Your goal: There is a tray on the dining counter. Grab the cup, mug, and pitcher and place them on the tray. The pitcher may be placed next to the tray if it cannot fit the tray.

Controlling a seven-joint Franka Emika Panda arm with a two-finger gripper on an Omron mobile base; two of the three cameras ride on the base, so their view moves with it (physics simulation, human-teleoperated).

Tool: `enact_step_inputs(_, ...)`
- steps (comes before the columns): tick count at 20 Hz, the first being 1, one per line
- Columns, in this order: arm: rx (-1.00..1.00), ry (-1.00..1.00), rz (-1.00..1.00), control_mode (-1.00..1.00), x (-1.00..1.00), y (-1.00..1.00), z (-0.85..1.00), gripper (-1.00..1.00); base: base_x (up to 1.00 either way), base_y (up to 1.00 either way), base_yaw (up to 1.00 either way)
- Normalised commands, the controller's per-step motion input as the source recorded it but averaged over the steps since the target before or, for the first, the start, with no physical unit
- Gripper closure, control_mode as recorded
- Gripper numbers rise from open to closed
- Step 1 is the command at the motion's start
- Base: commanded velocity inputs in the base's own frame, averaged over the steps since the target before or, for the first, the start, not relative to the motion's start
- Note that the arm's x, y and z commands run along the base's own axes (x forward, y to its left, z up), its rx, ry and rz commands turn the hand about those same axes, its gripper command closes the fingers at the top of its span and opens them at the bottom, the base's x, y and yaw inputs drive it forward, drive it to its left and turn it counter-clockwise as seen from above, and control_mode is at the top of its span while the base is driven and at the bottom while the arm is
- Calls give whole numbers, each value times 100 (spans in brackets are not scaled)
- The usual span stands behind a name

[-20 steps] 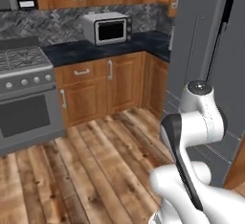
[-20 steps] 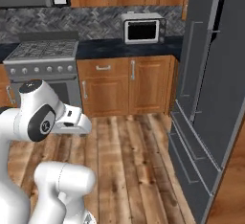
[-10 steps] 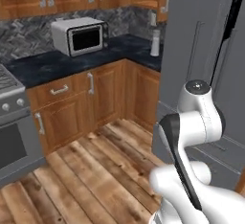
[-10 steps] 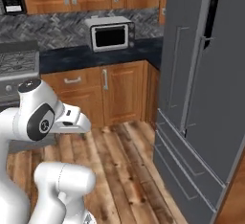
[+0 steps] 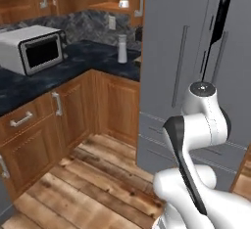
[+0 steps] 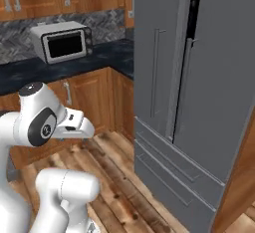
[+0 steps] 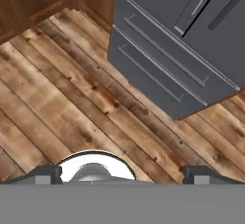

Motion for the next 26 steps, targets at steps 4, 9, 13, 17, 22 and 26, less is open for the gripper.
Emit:
enact_step_inputs(4,0,0,0,100,0,0,0,-100,25,68,-47)
enact_step_inputs(9,0,0,0,100,0,0,0,-100,24,77,-41)
enact_step_inputs(13,0,0,0,100,0,0,0,-100,20,80,-34)
enact_step_inputs(17,0,0,0,100,0,0,0,-100,16,84,-28)
enact_step_inputs(22,0,0,0,100,0,0,0,-100,25,76,-25)
enact_step_inputs(26,0,0,0,100,0,0,0,-100,54,43,-24)
